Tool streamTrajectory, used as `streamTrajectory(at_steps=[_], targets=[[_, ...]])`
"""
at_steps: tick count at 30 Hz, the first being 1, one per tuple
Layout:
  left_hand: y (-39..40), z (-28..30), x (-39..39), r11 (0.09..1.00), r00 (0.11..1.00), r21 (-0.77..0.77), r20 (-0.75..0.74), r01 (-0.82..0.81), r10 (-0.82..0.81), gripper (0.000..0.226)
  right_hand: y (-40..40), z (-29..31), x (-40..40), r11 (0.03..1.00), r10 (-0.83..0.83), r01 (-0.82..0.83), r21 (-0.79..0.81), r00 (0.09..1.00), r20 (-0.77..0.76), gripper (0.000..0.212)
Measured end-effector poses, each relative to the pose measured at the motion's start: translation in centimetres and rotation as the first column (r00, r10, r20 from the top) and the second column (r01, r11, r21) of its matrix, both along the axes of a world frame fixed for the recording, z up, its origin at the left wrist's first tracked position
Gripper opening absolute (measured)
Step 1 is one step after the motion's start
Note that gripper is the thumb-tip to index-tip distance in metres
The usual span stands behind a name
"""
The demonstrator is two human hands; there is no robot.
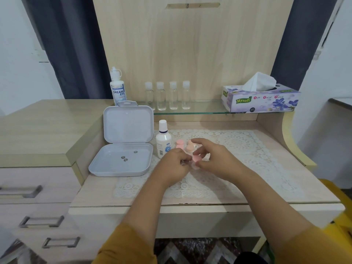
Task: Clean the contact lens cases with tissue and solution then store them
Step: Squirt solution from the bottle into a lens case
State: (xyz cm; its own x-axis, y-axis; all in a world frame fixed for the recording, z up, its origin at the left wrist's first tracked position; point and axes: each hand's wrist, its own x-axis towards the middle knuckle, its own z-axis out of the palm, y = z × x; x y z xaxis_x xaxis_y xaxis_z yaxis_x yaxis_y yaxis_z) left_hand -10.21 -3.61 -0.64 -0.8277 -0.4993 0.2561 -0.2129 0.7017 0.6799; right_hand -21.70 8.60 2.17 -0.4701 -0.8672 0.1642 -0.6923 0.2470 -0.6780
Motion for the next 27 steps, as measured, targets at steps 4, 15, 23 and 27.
streamTrajectory(at_steps=[4,15,23,27], targets=[[0.1,0.2,0.1,1.0,1.0,-0.011,-0.011,-0.002,0.002,0.029,-0.1,-0.2,0.3,1.0,0.018,-0.018,0.009,1.0,-0.014,0.058],[0.1,0.2,0.1,1.0,1.0,0.006,-0.009,-0.017,0.017,0.033,-0.3,-0.9,-0.3,1.0,-0.003,0.004,0.026,1.0,-0.011,0.061],[-0.2,-0.2,0.1,1.0,1.0,-0.024,-0.009,0.017,-0.017,0.032,0.9,-1.4,0.0,0.999,-0.018,0.019,-0.033,1.0,0.003,0.065],[-0.2,-0.3,0.2,0.997,0.998,-0.048,-0.03,0.053,-0.055,0.03,2.2,-2.3,-0.4,0.993,-0.065,0.069,-0.092,0.997,0.046,0.069]])
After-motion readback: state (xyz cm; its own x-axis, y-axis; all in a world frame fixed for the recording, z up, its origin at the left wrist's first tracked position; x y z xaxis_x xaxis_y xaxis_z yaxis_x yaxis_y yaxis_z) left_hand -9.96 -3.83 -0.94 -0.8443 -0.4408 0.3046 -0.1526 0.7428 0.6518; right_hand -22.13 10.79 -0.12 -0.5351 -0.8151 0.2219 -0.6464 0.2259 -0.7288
